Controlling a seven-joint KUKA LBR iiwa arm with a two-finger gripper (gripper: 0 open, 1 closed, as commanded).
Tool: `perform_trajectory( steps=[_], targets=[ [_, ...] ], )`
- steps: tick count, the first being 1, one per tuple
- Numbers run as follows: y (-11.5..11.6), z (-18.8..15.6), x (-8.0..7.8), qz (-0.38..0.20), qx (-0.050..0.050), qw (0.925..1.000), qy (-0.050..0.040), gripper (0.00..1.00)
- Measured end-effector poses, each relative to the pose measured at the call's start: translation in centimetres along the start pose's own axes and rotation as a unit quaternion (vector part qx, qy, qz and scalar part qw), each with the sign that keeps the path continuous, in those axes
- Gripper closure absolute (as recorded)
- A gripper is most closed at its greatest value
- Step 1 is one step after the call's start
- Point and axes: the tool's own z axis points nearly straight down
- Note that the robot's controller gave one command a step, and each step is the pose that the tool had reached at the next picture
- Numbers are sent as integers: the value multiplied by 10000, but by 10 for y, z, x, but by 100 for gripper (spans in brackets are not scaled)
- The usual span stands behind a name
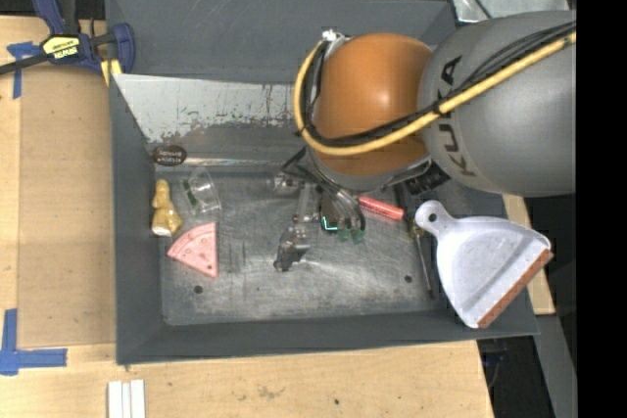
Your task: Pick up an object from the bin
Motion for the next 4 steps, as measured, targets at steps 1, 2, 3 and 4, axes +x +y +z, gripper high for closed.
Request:
perform_trajectory(
  steps=[1, 2, 3, 4],
  targets=[
    [0, -4, -2, 11, -8, 10000, -40, 0],
    [19, 29, -4, 368, -12, 9993, -70, 0],
    [30, 47, -2, 478, -10, 9988, -44, 0],
    [32, 59, -2, 535, -8, 9986, -13, 0]
  ],
)
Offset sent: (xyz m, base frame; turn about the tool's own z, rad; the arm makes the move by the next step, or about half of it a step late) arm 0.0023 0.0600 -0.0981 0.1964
